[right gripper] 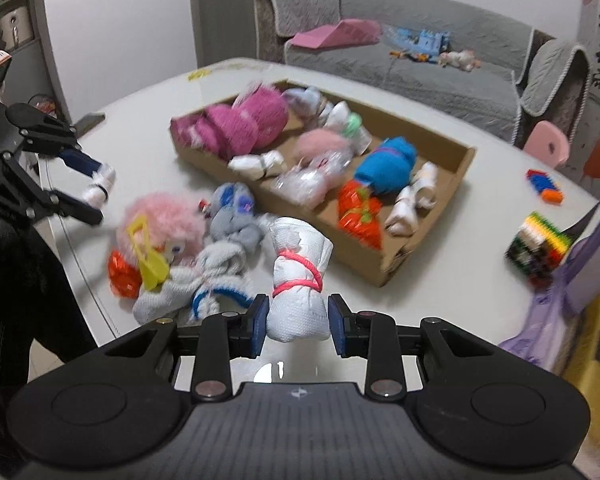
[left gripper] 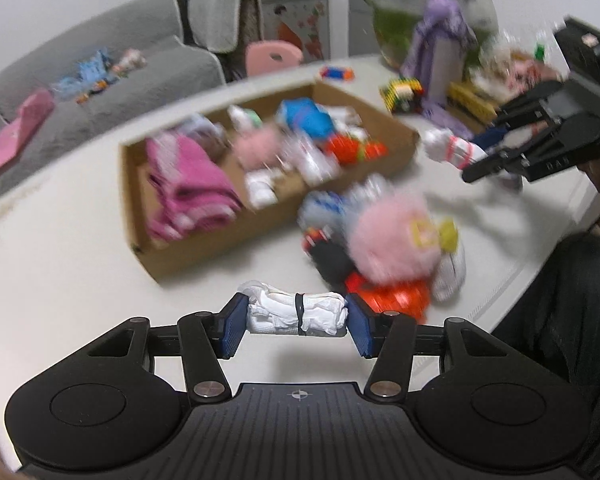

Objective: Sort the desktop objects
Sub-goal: 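Carry both sock rolls into the box and open both tools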

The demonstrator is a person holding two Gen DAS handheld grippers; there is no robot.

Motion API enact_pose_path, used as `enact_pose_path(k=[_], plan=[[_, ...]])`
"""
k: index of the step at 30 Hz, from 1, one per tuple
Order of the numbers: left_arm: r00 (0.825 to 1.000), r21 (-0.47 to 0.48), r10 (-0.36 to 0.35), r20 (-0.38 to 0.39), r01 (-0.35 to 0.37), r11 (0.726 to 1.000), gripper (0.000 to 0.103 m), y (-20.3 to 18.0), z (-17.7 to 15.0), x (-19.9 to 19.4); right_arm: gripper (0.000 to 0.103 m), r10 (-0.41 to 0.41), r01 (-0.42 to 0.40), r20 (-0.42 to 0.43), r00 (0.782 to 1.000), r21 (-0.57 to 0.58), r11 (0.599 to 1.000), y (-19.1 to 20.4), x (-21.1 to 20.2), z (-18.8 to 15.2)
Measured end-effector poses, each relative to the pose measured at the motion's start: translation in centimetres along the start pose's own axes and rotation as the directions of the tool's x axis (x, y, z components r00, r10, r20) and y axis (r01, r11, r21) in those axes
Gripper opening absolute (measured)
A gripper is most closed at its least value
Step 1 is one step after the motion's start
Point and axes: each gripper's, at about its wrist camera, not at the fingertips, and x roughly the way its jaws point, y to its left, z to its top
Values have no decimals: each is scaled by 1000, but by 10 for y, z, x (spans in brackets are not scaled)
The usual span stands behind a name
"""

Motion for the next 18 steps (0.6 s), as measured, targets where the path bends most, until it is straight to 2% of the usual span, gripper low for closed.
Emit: enact_pose_path(k=[8, 18], plan=[[994, -26, 71, 84, -69, 997, 59, 32, 41, -43, 29, -51, 51, 63, 997, 4, 999, -22, -38, 26], [988, -55, 80, 132, -73, 996, 59, 41, 101, -44, 29, -93, 97, 114, 989, -27, 995, -47, -57, 74]])
